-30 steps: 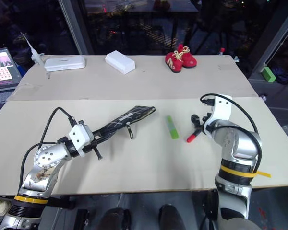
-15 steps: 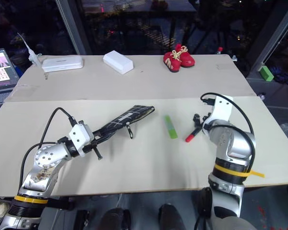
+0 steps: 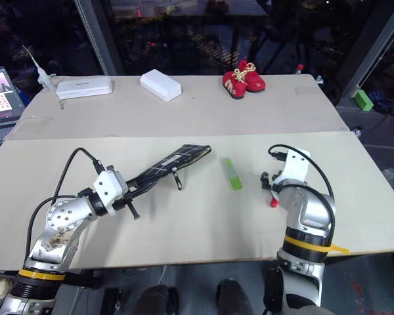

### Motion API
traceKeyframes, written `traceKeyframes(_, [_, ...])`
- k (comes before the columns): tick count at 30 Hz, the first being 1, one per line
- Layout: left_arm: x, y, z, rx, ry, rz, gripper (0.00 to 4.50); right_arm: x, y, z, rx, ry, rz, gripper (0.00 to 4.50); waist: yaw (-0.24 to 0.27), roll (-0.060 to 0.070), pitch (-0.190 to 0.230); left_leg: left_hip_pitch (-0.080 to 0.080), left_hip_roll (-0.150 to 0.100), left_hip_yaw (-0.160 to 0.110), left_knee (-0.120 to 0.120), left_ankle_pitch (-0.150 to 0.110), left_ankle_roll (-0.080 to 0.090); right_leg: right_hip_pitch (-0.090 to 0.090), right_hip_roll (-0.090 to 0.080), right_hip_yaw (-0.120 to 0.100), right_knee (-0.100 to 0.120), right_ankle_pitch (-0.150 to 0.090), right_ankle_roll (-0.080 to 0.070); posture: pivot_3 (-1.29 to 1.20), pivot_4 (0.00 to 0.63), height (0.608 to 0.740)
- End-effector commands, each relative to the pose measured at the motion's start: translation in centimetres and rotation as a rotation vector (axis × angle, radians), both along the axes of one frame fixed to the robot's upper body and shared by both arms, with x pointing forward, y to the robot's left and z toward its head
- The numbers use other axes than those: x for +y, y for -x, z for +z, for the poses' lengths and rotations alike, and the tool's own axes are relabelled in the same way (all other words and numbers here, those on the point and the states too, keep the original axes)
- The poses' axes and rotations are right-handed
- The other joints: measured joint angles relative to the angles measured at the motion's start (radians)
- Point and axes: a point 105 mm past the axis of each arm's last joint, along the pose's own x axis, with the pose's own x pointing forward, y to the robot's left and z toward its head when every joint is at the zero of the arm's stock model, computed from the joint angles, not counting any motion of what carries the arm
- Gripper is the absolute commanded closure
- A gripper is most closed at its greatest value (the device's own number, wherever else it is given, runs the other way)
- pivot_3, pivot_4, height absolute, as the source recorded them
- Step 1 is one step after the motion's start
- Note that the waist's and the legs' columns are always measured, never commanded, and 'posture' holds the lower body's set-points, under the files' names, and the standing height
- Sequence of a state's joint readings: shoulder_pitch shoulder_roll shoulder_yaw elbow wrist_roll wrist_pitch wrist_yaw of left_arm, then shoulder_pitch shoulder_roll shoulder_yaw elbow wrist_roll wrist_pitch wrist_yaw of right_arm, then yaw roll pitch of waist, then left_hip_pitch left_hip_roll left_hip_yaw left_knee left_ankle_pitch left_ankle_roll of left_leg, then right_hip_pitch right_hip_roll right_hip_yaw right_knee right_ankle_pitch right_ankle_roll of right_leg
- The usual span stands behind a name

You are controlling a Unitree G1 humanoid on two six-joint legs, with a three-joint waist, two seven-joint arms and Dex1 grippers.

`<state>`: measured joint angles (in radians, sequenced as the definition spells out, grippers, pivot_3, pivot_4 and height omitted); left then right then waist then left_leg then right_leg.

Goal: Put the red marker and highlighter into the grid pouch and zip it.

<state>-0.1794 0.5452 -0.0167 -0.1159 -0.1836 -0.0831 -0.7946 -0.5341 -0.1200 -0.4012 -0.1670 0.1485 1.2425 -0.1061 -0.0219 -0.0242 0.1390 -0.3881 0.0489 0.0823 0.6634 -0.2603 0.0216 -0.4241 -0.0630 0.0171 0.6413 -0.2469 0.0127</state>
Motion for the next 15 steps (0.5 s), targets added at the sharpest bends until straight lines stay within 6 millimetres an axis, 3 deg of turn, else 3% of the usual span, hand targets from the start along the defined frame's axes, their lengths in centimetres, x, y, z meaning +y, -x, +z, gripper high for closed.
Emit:
traceKeyframes(1, [0.37, -0.13, 1.43, -0.050, 0.010, 0.011, 4.50, 0.50, 0.80, -1.34, 0.037, -0.053, -0.010, 0.26, 0.000, 0.000, 0.000, 0.000, 0.000, 0.000, 0.000, 0.000, 0.000, 0.000, 0.000, 0.000, 0.000, 0.000, 0.000, 0.00, 0.150, 0.740])
traceKeyframes(6, [0.55, -0.08, 1.48, -0.054, 0.010, 0.016, 4.50, 1.40, 1.21, -2.05, 0.063, -0.124, -0.009, 0.26, -0.001, -0.001, -0.001, 0.001, 0.000, 0.000, 0.000, 0.000, 0.000, 0.001, 0.001, 0.000, 0.000, 0.000, 0.000, 0.00, 0.150, 0.740])
traceKeyframes(11, [0.76, 0.02, 1.41, -0.053, 0.009, 0.021, 4.50, 1.29, 1.05, -1.92, 0.054, -0.132, -0.019, 1.61, -0.006, -0.002, -0.001, 0.002, 0.001, 0.000, 0.000, 0.000, 0.000, 0.001, 0.001, 0.000, 0.000, 0.000, 0.000, 0.00, 0.150, 0.740])
traceKeyframes(15, [0.79, 0.08, 1.35, -0.053, 0.008, 0.023, 4.50, 0.96, 0.59, -1.52, 0.033, -0.119, -0.023, 3.05, -0.020, -0.002, -0.001, 0.002, 0.001, 0.000, 0.000, 0.000, 0.000, 0.001, 0.001, 0.000, 0.000, 0.000, 0.000, 0.00, 0.150, 0.740])
